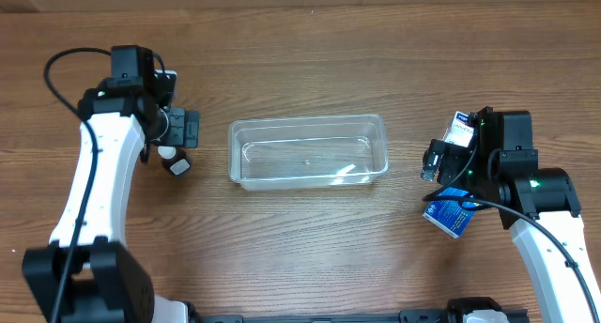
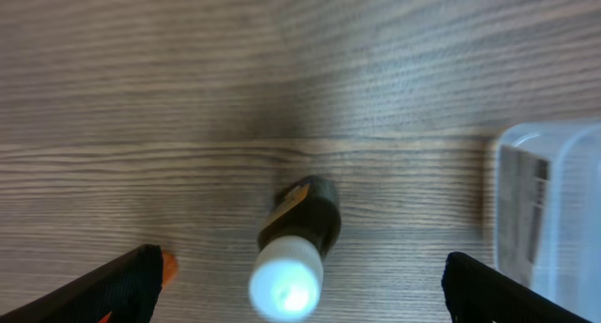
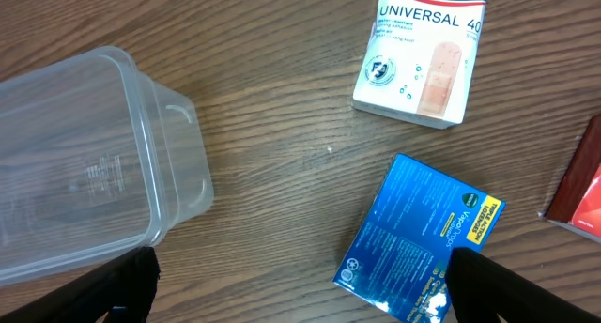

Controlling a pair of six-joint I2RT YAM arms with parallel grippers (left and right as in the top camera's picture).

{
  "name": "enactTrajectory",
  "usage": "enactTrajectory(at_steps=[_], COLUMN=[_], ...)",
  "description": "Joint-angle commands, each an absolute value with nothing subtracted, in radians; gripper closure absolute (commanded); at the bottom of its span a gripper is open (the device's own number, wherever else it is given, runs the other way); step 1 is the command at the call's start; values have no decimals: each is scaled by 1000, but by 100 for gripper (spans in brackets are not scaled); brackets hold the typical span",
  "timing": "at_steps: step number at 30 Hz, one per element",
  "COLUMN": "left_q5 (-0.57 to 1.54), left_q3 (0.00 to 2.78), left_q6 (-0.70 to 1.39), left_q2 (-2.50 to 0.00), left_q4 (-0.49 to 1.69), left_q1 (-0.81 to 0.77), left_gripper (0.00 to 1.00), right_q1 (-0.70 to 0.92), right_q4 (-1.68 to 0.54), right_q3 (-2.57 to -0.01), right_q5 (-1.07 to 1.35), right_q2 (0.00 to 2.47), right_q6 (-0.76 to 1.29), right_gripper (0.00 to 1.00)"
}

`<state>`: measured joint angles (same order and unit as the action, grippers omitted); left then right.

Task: Pack container
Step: 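Carry the brown bottle into the container's left end and release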

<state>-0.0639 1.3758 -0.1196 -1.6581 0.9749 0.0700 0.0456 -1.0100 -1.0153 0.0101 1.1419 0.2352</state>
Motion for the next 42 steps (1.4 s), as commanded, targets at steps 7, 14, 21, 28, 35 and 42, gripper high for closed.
enactTrajectory(at_steps=[7,14,21,28,35,42], left_q5=[-52,-56,-62,-109,-112,-109], left_q3=[1396,1396,1396,1396,1396,1404], left_q6=[-126,-127,-127,-126,-126,-50], left_q2=[-1816,-1819,-1819,-1819,-1819,-1819], left_q4=[1023,1048,1069,1085,1089,1088], left_q1=[73,73,73,73,73,70], left_gripper=[18,33,43,53,72,96], right_q1=[43,43,43,43,44,44], right_q4=[-1006,-1006,-1006,-1006,-1006,-1006], right_q3=[-1048,-1048,-1048,-1048,-1048,-1048], right_q5=[-3,-3,-3,-2,-2,-2], right_q2=[1182,1188,1188,1188,1188,1188], right_q6=[240,240,240,240,240,240], right_gripper=[0,0,0,0,0,0])
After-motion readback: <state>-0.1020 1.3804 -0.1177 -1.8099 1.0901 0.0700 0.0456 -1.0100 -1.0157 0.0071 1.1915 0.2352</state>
